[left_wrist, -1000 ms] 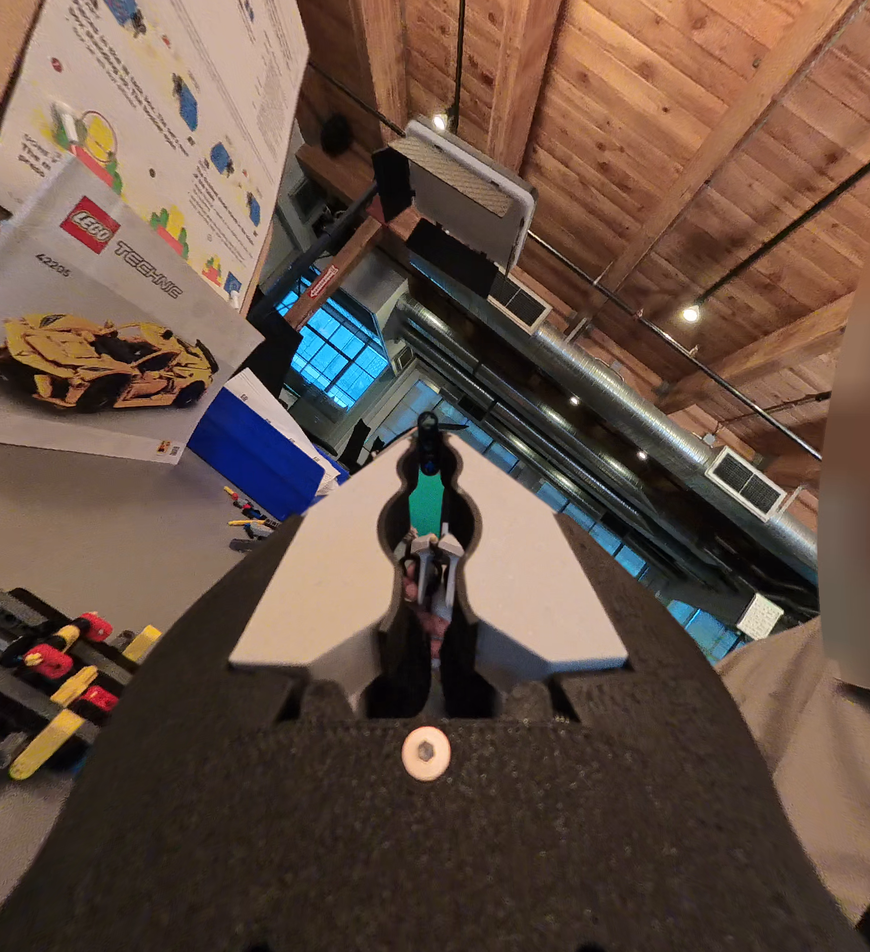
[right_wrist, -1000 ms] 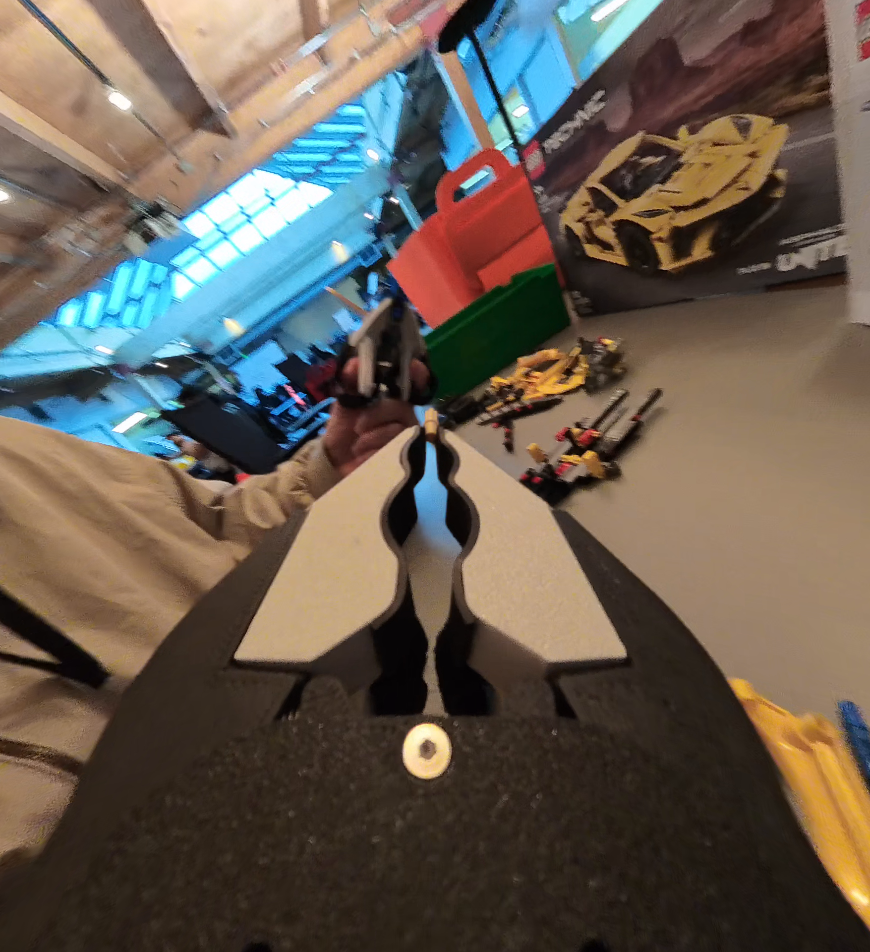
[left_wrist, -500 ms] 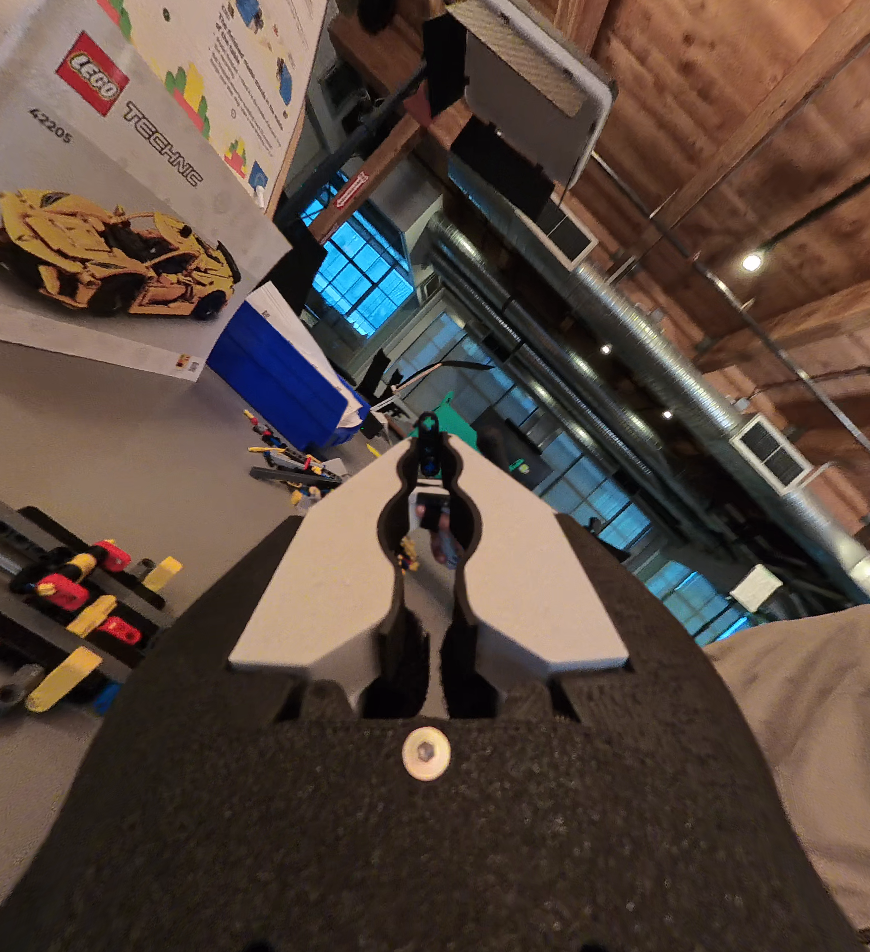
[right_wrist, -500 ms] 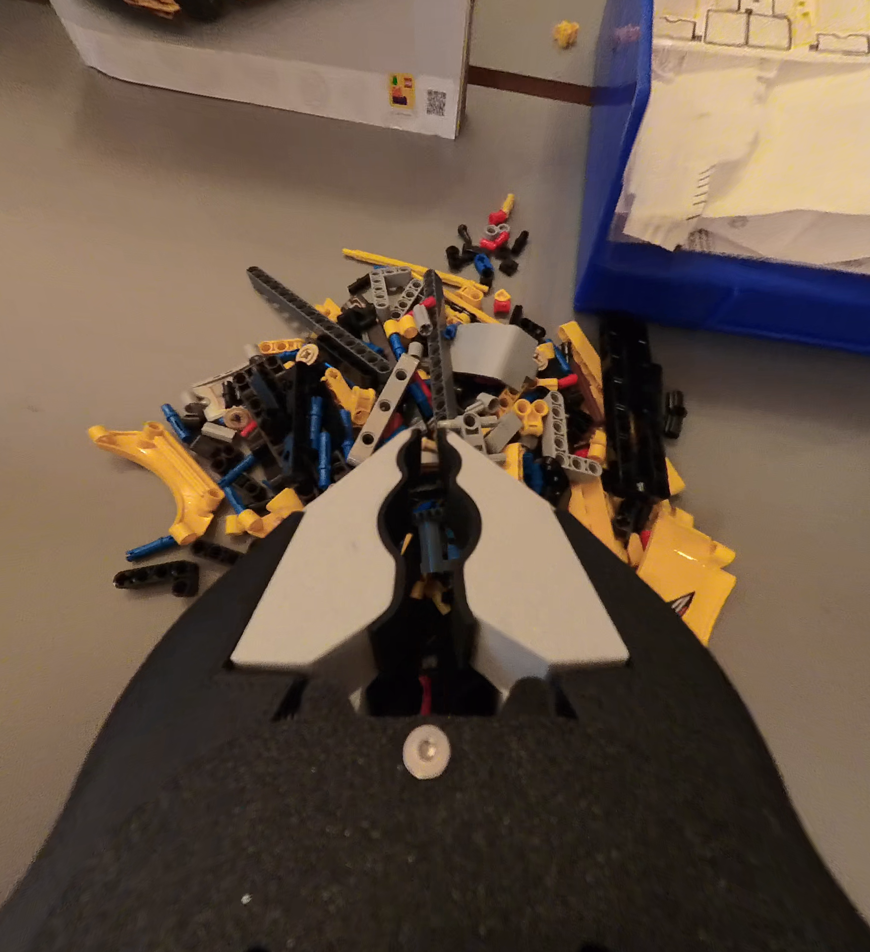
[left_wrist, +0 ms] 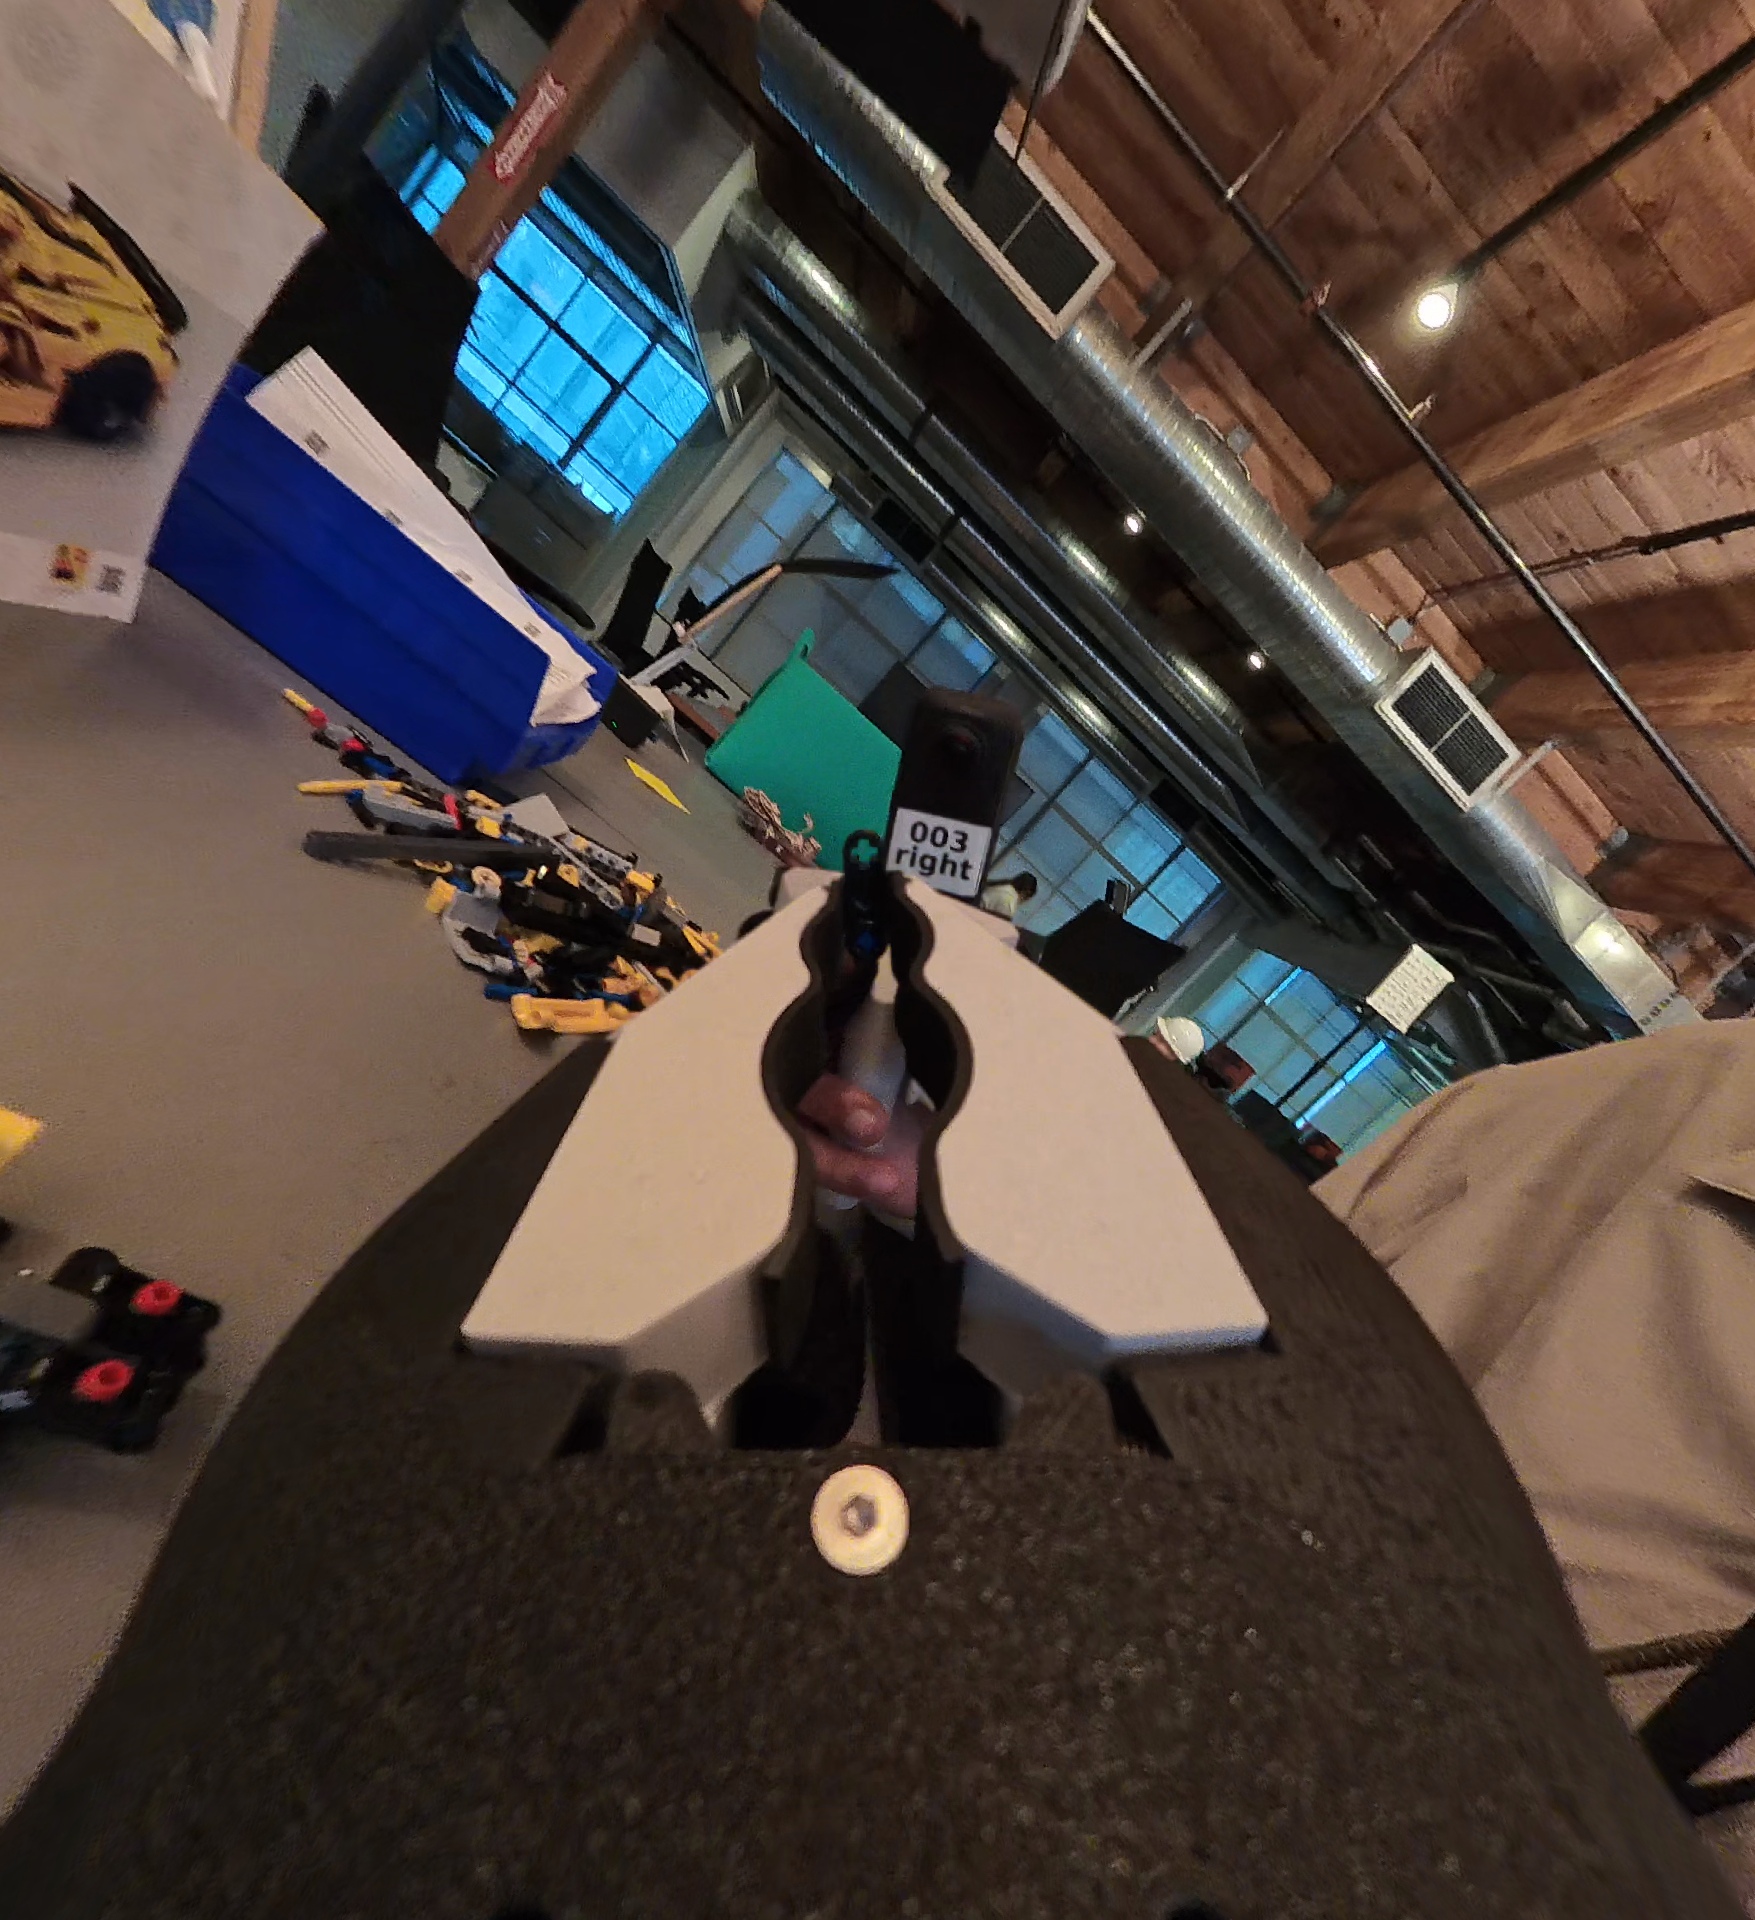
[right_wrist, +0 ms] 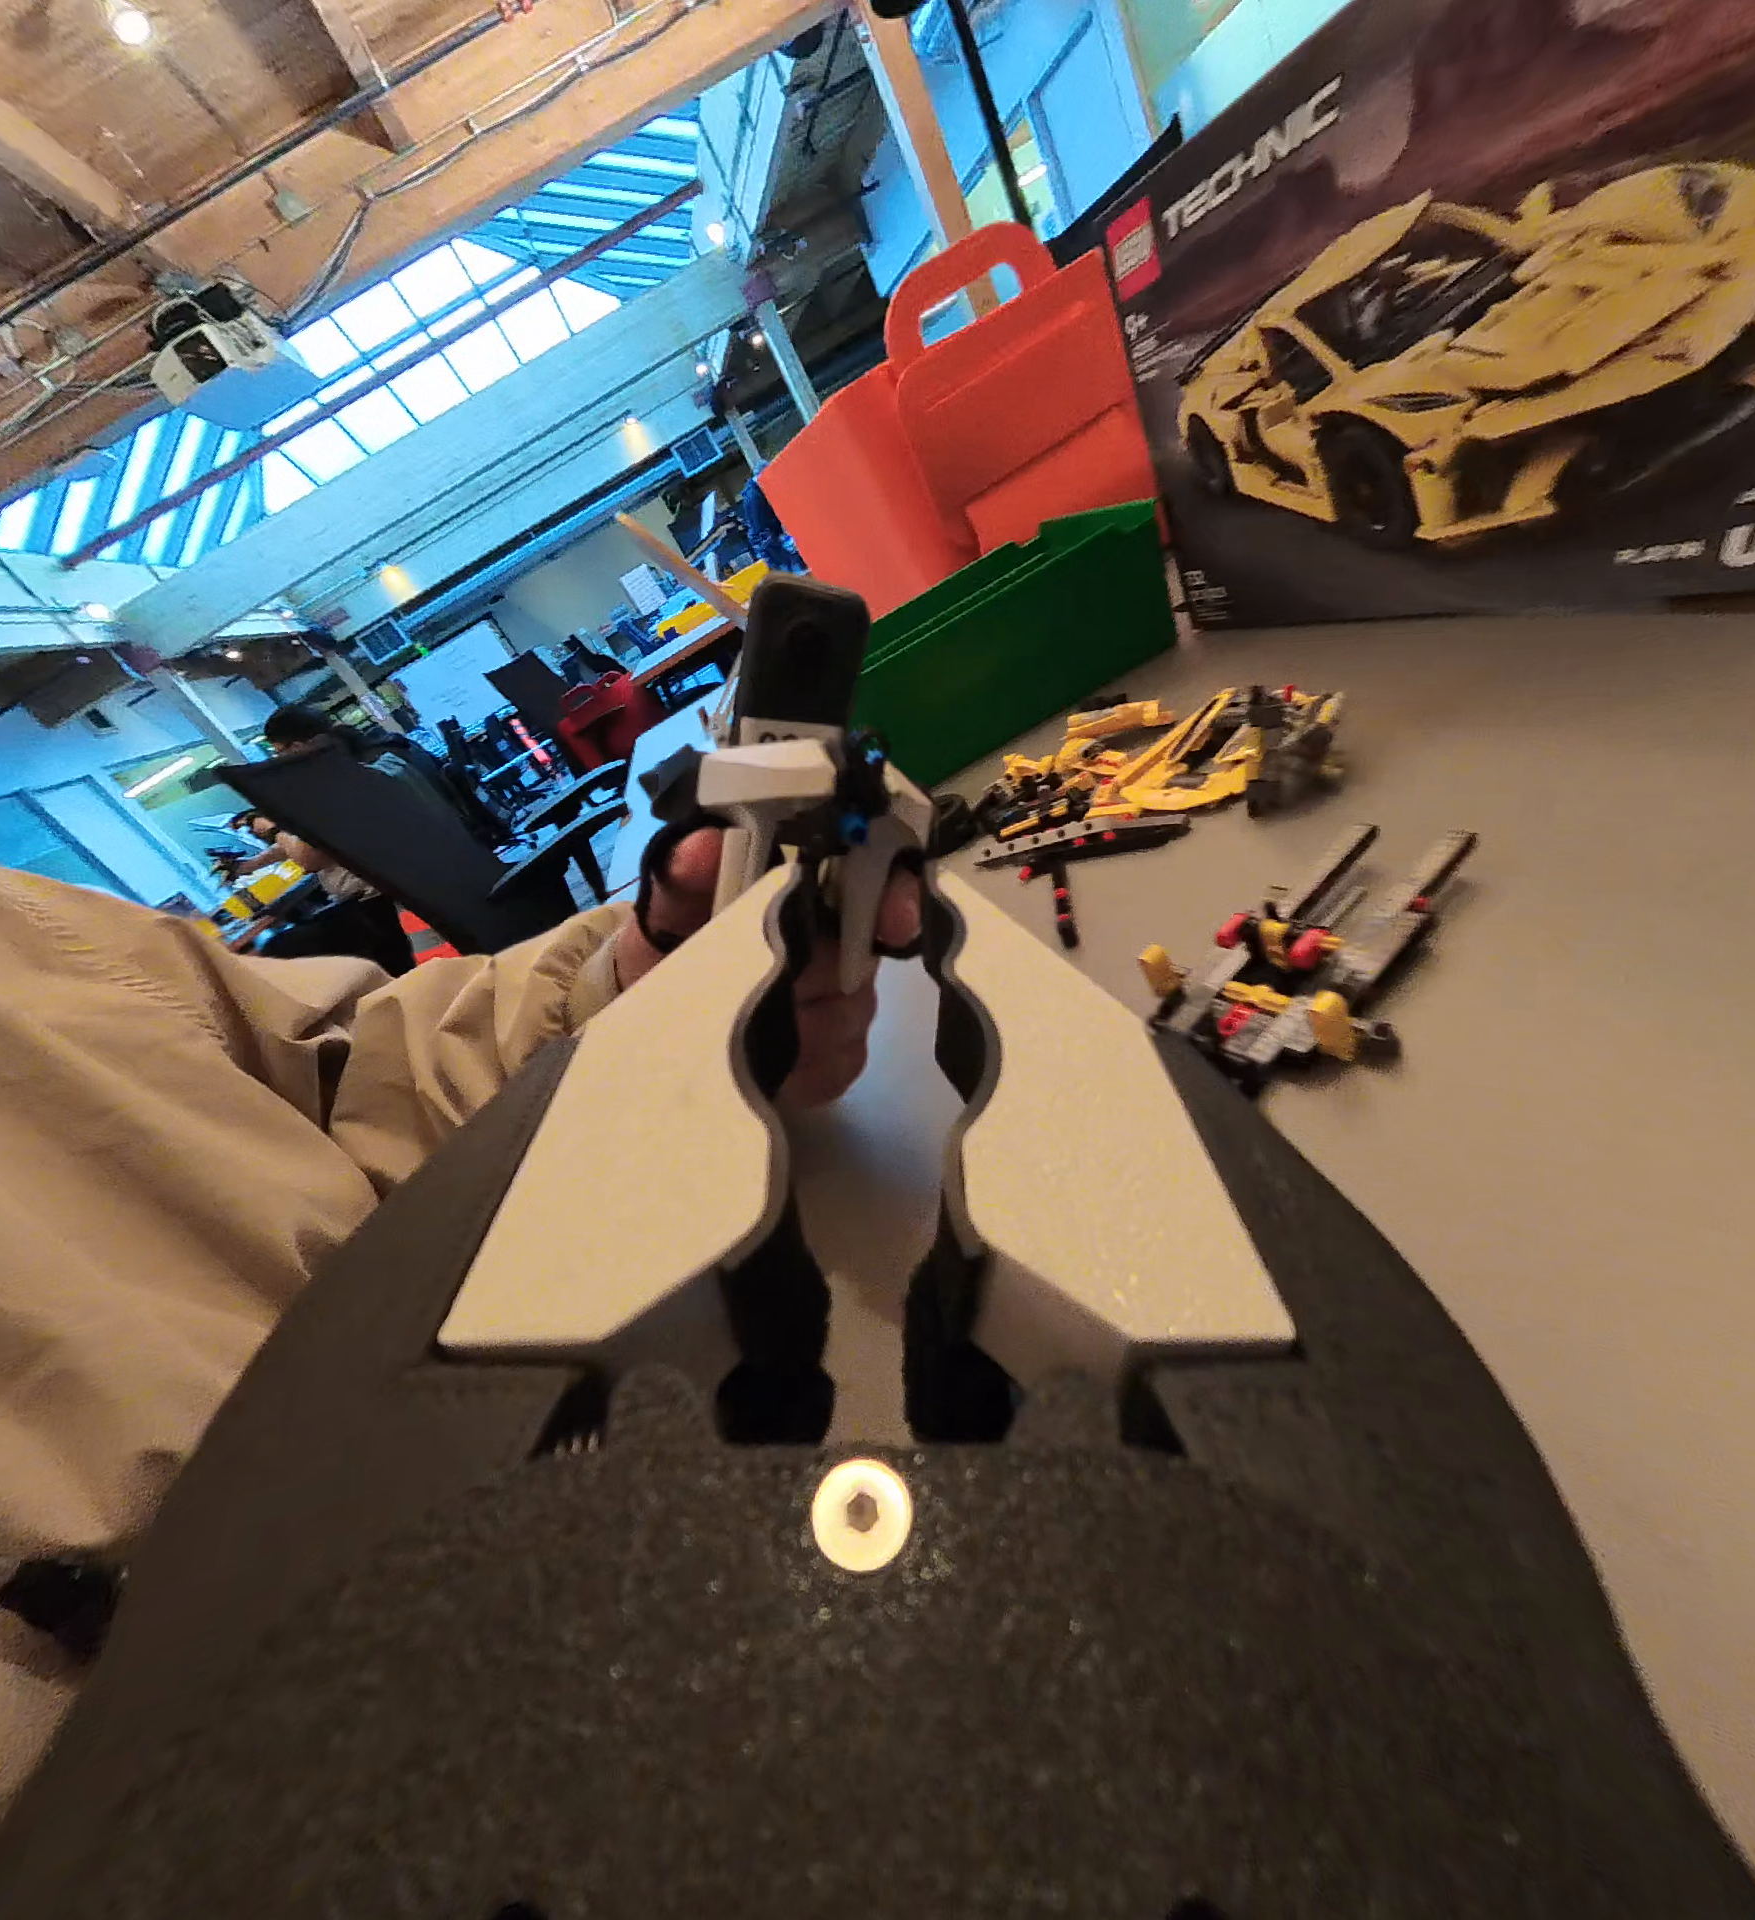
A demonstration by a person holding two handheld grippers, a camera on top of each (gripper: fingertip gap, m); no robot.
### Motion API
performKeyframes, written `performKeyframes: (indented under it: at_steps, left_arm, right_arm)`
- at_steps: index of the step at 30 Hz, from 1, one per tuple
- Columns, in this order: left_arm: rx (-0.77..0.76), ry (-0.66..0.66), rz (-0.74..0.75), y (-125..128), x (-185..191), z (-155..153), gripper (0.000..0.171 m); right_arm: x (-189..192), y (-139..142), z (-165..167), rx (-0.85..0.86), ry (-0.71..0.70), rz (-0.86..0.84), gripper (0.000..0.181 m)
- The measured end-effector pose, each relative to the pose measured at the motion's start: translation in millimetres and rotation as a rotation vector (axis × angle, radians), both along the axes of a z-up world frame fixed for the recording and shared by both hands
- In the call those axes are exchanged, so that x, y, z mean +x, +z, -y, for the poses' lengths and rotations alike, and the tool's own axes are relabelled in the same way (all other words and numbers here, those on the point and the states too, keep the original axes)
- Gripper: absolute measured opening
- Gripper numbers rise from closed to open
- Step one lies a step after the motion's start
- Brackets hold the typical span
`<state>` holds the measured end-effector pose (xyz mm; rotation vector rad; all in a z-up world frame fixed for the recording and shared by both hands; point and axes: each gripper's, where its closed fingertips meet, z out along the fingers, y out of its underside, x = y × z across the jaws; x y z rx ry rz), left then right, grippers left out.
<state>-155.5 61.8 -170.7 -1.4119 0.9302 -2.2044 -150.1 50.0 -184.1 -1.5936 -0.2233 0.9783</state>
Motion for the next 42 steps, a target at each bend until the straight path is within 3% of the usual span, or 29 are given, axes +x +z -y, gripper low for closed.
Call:
performKeyframes:
  at_steps: [7,21,25,30,32,42]
  left_arm:
    - [0.048,-0.031,-0.008,-1.1,2.8,13.7,0.007]
    - [0.106,-0.036,-0.016,-1.8,2.8,19.4,0.007]
    - [0.313,-0.035,-0.036,-3.3,-1.9,27.7,0.006]
    - [0.533,-0.049,-0.104,-17.8,-7.1,34.1,0.007]
    - [0.509,-0.058,-0.114,-19.4,-5.8,34.3,0.007]
    - [0.464,-0.106,-0.112,-18.5,-6.6,39.6,0.007]
  right_arm:
    - [-10.1,4.8,3.2,-0.048,0.113,-0.121,0.010]
    - [-15.1,-1.1,7.1,-0.070,0.142,-0.094,0.002]
    - [-16.9,-1.2,13.2,-0.087,0.207,-0.120,0.001]
    - [-22.0,-14.1,18.4,-0.102,0.248,-0.014,0.001]
    - [-21.2,-16.3,18.4,-0.147,0.278,-0.095,0.001]
    - [-21.1,-13.5,23.2,-0.166,0.325,-0.164,0.003]
